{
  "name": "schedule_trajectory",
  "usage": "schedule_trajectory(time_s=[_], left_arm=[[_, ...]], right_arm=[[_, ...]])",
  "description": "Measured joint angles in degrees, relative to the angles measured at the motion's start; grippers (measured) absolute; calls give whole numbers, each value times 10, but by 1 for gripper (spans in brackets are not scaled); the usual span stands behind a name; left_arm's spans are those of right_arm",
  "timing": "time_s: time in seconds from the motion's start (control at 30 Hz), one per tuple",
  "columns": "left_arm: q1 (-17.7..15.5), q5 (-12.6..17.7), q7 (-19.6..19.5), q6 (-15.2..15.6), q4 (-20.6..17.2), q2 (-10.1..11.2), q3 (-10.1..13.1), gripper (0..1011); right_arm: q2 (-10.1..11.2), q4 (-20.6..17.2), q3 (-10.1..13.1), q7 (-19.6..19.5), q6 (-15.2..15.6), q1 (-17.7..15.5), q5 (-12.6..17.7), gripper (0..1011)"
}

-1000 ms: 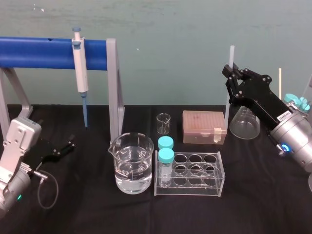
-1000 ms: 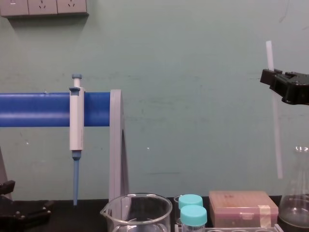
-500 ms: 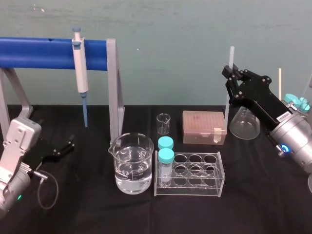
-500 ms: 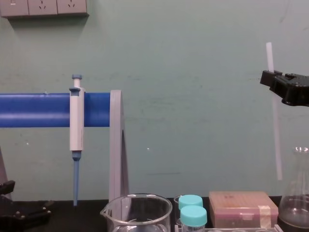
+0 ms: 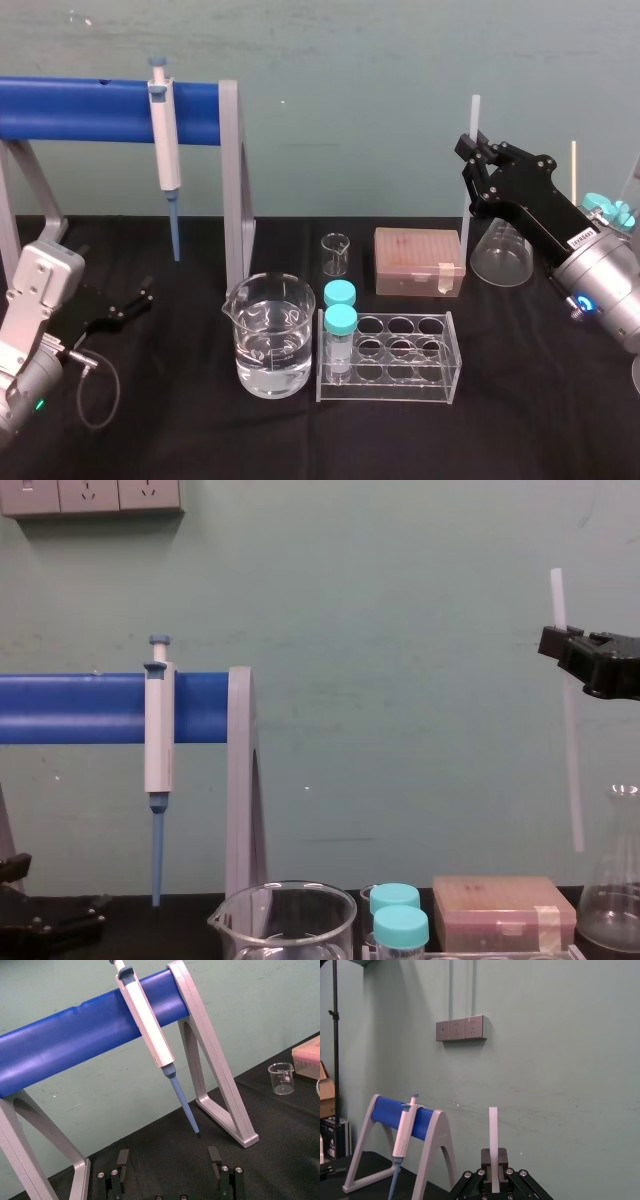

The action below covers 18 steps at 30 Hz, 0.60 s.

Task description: Pick up the stirring rod with one hand, then place it down.

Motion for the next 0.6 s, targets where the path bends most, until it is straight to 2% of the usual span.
schedule_trajectory(time_s=[0.6], left_arm=[[0,0,0,0,0,0,0,1000]], right_arm=[[1,0,-2,0,2,1,1,71]])
